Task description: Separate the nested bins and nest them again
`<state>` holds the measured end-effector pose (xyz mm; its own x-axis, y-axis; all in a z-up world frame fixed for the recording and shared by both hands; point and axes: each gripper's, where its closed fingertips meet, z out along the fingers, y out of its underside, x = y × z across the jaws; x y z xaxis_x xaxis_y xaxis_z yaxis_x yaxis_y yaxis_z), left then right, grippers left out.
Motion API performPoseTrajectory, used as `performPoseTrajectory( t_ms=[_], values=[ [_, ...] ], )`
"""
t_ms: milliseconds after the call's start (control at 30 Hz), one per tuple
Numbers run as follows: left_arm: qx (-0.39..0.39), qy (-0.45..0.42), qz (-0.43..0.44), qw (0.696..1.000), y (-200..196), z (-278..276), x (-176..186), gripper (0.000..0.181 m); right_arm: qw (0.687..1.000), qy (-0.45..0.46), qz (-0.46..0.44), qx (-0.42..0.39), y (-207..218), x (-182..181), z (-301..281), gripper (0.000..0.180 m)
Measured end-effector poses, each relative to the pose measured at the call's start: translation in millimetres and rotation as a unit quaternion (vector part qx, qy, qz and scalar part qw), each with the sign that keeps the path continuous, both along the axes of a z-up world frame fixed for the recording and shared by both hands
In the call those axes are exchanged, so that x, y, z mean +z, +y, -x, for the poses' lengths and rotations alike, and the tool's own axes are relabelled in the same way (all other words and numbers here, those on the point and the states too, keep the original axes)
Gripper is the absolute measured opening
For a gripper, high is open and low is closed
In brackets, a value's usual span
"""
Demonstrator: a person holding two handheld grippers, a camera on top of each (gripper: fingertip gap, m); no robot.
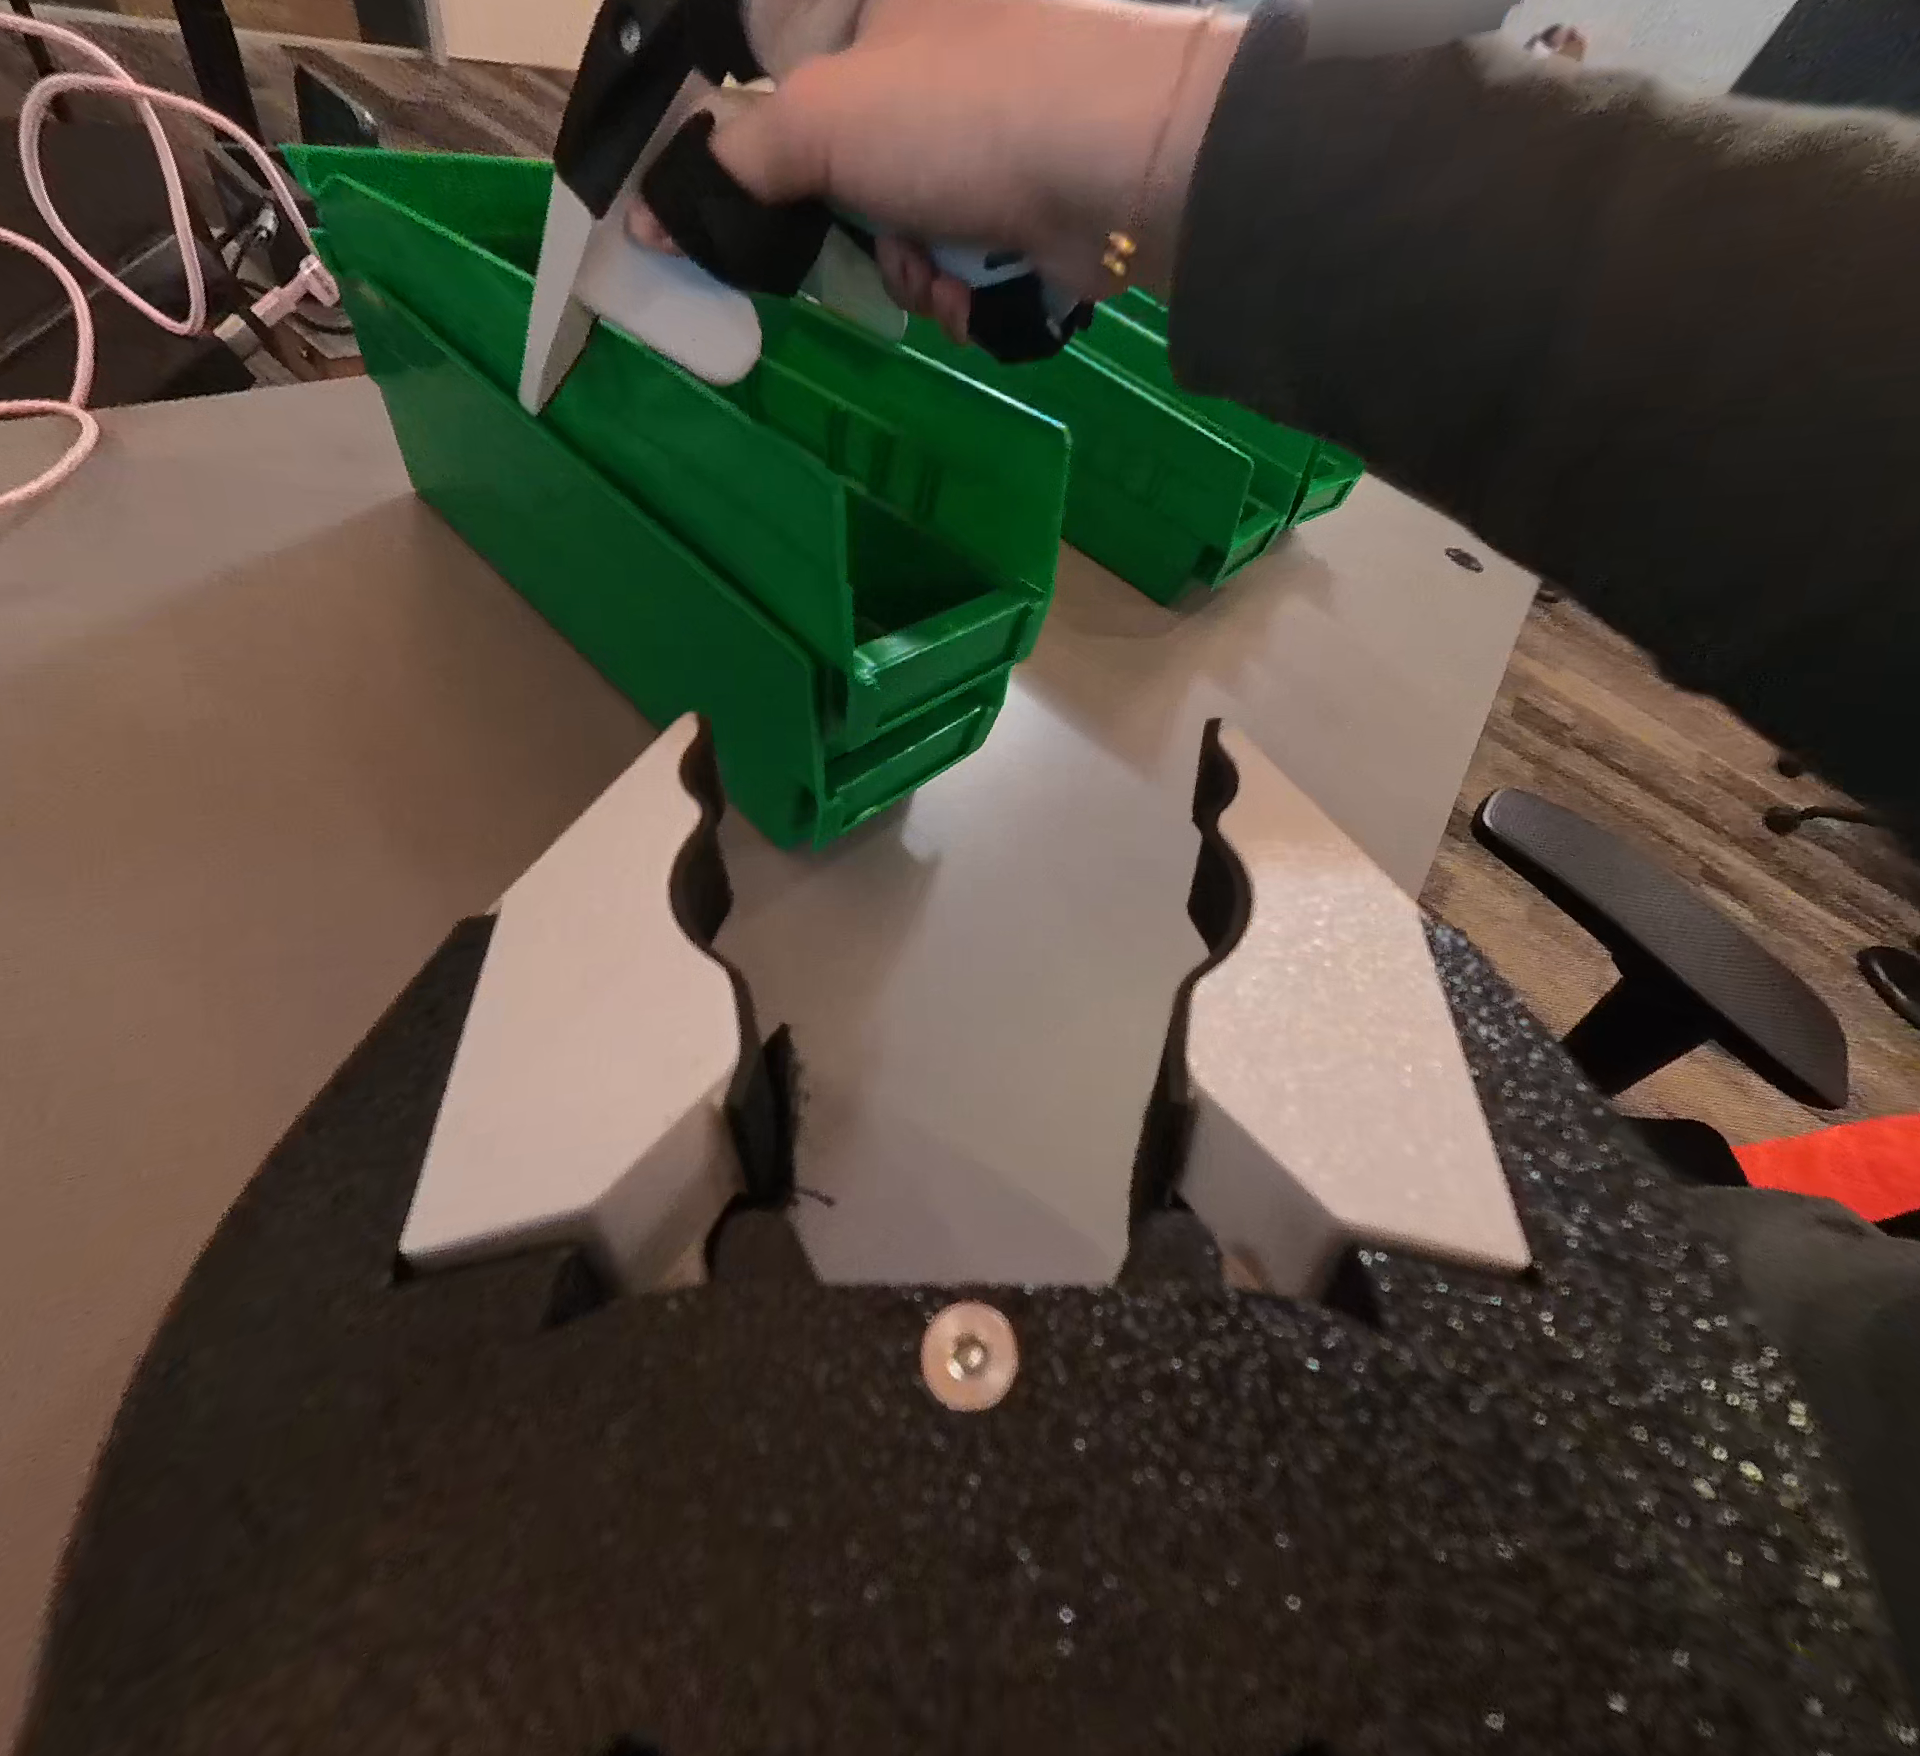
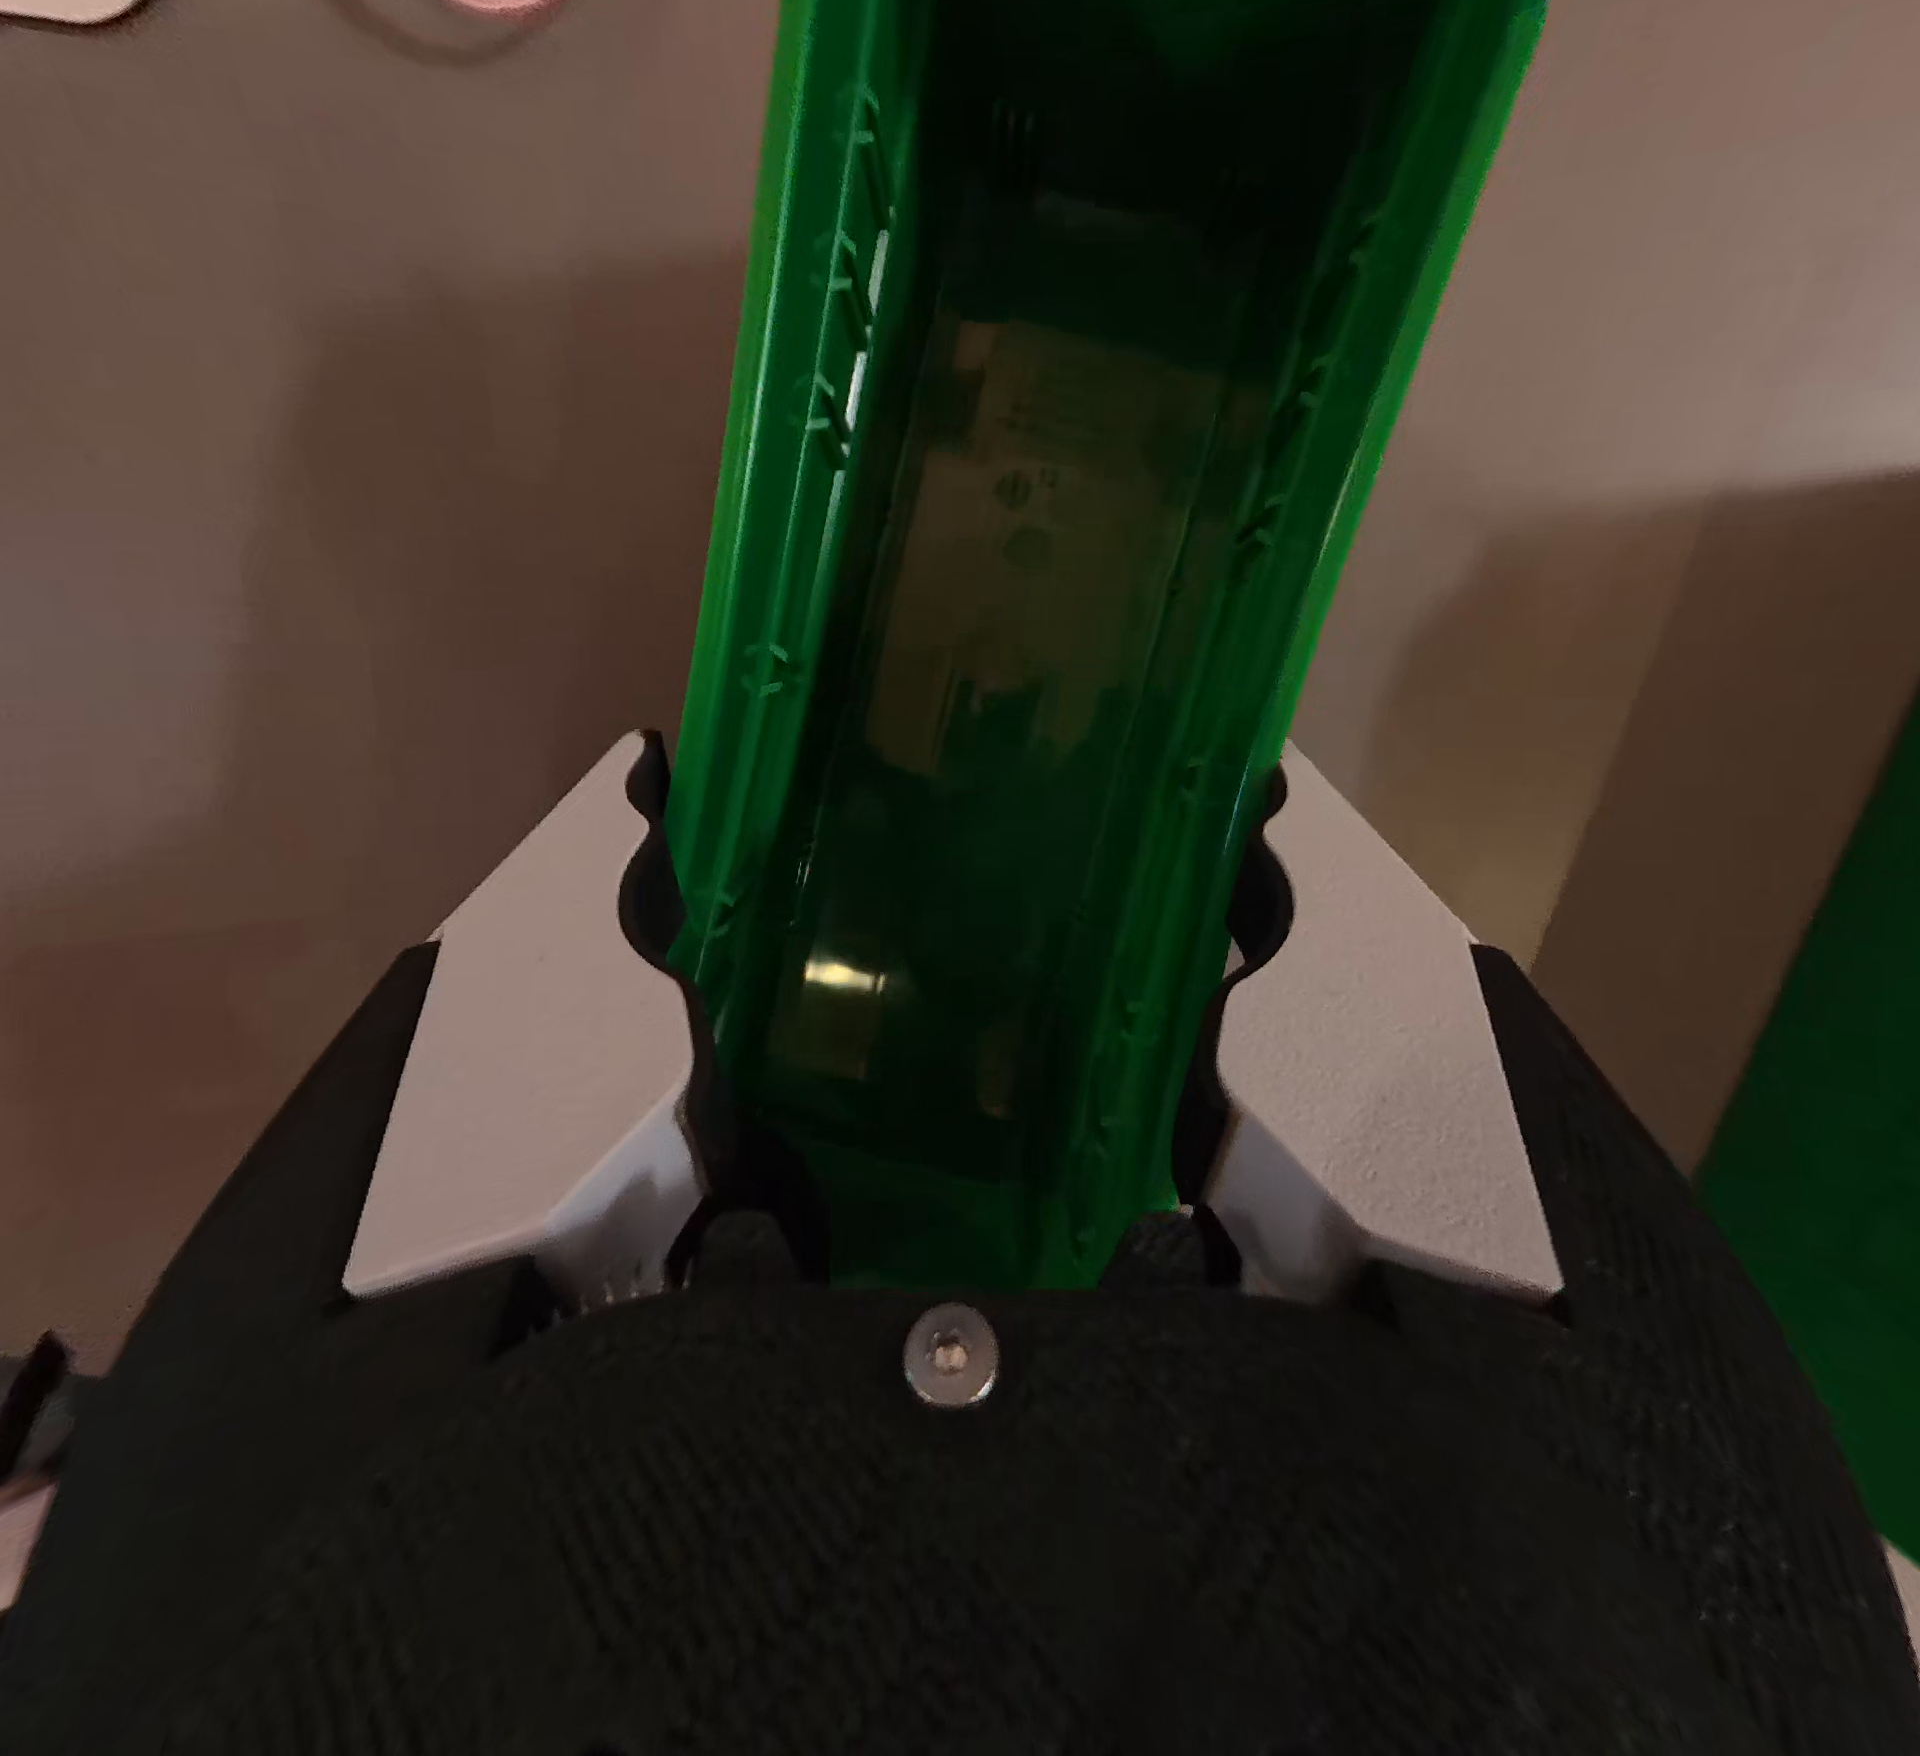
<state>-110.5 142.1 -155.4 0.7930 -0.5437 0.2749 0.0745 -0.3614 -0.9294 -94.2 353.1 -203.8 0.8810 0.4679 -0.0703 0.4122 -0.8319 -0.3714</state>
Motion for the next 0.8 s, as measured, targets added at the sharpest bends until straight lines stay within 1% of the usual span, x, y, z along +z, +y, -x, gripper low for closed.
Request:
performPoseTrajectory(
  t_ms=[33,133,267,600,700,800],
  values=[
    [0.000,0.001,-0.003,1.000,0,0,1,0.090,1.000,-0.002,-0.006,0.011,1,0,1,0.109],
    [0.002,0.002,-0.008,1.000,0,-1,3,0.090,0.999,-0.010,-0.005,0.032,0,0,0,0.109],
    [0.002,-0.002,-0.003,1.000,1,-2,1,0.090,0.999,0.002,-0.014,0.044,2,0,1,0.111],
    [-0.005,-0.001,0.002,1.000,4,-9,-1,0.089,0.996,0.054,-0.063,0.020,10,4,5,0.110],
    [-0.008,0.000,0.005,1.000,4,-11,-3,0.089,0.994,0.061,-0.089,0.030,13,9,8,0.107],
    [-0.008,0.002,0.008,1.000,5,-11,-5,0.089,0.992,0.067,-0.103,0.032,15,10,9,0.107]
  ],
)
